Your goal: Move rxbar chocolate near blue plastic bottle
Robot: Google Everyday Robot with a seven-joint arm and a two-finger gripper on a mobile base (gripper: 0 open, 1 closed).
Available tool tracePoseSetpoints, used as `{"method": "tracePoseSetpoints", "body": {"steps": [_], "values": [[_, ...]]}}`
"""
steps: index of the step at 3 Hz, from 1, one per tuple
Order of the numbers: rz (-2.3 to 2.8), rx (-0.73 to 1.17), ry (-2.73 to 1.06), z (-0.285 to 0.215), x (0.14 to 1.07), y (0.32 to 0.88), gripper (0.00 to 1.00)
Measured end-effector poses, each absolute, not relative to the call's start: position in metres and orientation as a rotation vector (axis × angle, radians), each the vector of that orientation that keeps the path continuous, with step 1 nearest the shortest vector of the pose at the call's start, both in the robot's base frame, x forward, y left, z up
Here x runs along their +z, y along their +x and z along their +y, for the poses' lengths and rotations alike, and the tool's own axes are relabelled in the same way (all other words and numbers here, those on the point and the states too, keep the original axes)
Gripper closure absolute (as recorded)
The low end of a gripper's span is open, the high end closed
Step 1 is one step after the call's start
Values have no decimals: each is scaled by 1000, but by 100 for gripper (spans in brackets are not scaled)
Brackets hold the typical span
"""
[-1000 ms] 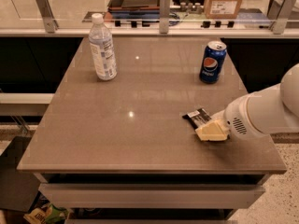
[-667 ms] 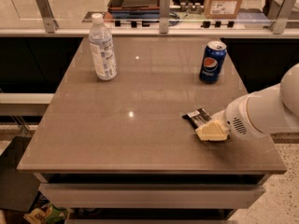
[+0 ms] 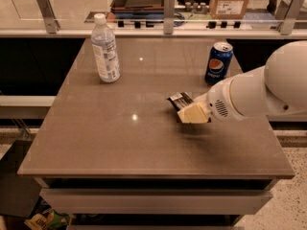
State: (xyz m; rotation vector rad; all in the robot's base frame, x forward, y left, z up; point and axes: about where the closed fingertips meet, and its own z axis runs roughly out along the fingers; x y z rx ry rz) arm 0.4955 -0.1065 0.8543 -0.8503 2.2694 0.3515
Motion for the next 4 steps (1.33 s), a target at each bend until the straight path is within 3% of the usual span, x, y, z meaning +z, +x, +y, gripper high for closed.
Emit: {"method": "tracePoseSetpoints", "body": {"steps": [4], "values": [[2172, 403, -899, -63, 848, 554, 100]]}}
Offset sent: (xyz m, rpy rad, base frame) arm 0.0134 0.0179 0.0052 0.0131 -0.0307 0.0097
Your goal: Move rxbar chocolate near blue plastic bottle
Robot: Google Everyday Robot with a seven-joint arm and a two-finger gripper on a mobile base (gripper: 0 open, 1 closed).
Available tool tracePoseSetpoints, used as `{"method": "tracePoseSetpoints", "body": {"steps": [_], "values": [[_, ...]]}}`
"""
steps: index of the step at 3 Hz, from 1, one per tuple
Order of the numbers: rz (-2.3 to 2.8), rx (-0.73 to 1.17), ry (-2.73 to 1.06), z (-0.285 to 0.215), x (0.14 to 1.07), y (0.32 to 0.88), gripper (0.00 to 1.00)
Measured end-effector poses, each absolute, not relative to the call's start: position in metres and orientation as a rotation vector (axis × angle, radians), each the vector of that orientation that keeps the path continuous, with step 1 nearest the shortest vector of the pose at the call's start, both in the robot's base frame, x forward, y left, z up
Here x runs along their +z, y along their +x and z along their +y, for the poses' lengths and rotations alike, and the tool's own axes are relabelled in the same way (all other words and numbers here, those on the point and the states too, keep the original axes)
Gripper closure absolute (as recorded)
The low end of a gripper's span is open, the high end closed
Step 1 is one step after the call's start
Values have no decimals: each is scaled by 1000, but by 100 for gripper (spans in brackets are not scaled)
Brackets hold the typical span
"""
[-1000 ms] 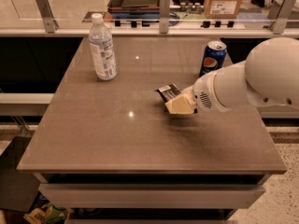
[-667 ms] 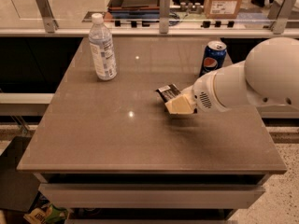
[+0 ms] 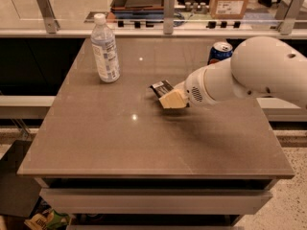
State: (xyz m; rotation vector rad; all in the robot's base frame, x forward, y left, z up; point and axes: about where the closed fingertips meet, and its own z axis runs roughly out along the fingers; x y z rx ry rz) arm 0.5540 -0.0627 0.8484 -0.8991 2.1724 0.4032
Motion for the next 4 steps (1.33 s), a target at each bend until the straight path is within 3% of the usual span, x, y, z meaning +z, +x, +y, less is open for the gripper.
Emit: {"method": "tracePoseSetpoints", "body": {"steps": [4], "values": [[2048, 533, -986, 23, 840, 633, 100]]}}
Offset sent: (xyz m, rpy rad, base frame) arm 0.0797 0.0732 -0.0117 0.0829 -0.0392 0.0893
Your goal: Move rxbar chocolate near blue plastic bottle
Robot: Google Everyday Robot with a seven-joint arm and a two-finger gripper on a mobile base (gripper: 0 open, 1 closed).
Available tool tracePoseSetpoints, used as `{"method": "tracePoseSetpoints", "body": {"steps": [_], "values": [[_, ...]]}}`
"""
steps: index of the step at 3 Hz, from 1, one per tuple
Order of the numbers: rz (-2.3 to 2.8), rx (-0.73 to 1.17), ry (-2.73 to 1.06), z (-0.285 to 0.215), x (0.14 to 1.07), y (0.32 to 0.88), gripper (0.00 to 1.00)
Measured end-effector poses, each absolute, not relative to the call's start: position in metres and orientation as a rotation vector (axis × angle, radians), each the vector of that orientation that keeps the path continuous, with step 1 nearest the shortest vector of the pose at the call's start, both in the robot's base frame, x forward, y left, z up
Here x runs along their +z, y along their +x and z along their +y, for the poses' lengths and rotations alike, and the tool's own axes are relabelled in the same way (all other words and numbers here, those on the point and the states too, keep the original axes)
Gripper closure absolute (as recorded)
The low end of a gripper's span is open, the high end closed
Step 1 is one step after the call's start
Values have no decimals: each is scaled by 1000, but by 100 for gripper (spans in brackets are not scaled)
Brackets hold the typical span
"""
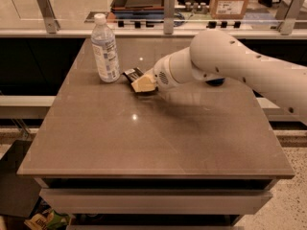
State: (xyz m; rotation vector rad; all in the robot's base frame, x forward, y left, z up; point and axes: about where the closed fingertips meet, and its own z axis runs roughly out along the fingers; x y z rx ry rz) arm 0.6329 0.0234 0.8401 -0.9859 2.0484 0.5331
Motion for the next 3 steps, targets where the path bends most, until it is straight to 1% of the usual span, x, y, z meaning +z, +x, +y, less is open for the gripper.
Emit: {"method": "tracePoseSetpoints", "body": {"steps": [2, 3], "values": [[2029, 578, -1025, 47, 834, 642, 100], [2028, 579, -1028, 48, 833, 641, 83]]}}
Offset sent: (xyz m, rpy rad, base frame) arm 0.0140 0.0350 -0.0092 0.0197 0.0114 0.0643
